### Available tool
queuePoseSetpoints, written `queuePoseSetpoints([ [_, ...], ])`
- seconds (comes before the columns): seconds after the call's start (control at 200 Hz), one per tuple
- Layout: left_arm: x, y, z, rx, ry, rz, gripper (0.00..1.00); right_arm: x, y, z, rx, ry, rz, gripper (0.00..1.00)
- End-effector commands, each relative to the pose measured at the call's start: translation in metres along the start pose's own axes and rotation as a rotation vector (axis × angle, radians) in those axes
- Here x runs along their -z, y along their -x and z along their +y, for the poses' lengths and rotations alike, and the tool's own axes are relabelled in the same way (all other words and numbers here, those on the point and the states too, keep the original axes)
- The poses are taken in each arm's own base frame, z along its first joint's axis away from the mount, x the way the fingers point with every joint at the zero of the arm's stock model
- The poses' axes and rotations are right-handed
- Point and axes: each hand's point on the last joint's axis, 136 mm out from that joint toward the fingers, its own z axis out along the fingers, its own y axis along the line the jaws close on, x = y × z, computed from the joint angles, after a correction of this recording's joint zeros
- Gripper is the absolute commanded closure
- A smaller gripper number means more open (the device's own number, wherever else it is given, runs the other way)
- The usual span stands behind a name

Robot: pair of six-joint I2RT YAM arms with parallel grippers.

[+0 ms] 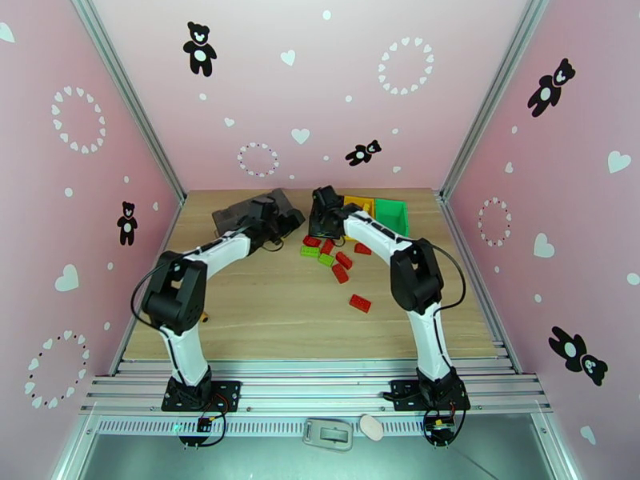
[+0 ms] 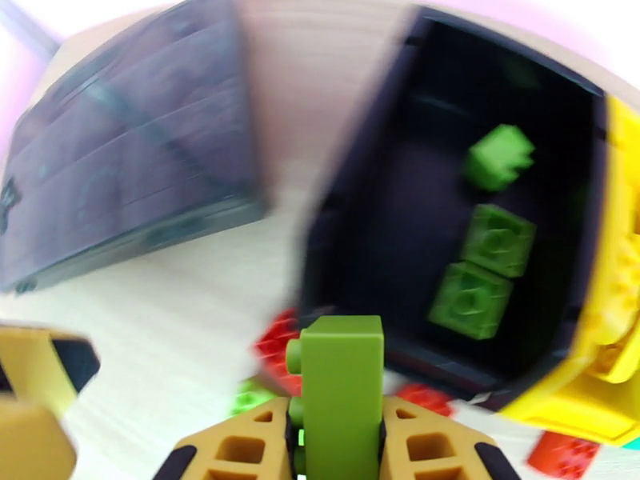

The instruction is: Sort the legos into containers by color

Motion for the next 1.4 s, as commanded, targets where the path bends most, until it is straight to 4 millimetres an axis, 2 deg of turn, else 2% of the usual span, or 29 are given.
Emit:
queuePoseSetpoints([
  [0.0,-0.014,0.002,-0.007,0.024,-0.026,0.021,0.15,0.001,0.017,-0.007,-0.024,-0.003,-0.022,0.82],
  [0.185,-0.019,0.002,-0.013,0.01,-0.029,0.022,0.16,-0.018,0.033,-0.017,-0.032,-0.018,-0.025,0.77],
  [0.295,-0.015,0.0,-0.01,0.002,-0.019,0.019,0.16,-0.024,0.043,-0.019,-0.03,-0.031,-0.035,0.62],
  [0.39,-0.008,-0.003,-0.007,-0.008,-0.005,0.011,0.16,-0.025,0.048,-0.019,-0.026,-0.036,-0.037,0.52],
  [0.551,0.008,-0.008,0.0,-0.017,0.013,-0.01,0.16,-0.01,0.053,-0.018,-0.017,-0.032,-0.048,0.45],
  [0.716,0.029,-0.015,0.014,-0.014,0.045,-0.048,0.15,0.015,0.045,-0.01,0.031,-0.03,-0.066,0.41],
  [0.871,0.046,-0.025,0.032,-0.023,0.09,-0.07,0.15,0.037,0.024,-0.002,0.089,-0.027,-0.056,0.38],
  [1.011,0.06,-0.038,0.052,-0.023,0.131,-0.076,0.14,0.043,-0.009,0.007,0.149,-0.001,0.005,0.36],
  [1.241,0.076,-0.06,0.077,-0.003,0.159,-0.069,0.14,0.029,-0.068,0.007,0.212,0.012,0.137,0.34],
  [1.326,0.082,-0.061,0.079,-0.002,0.162,-0.081,0.14,0.024,-0.083,0.007,0.231,0.007,0.166,0.33],
  [1.341,0.083,-0.069,0.09,0.005,0.182,-0.068,0.14,0.023,-0.085,0.007,0.234,0.006,0.171,0.33],
  [1.396,0.086,-0.072,0.094,0.011,0.184,-0.068,0.14,0.019,-0.092,0.006,0.242,0.001,0.187,0.33],
])
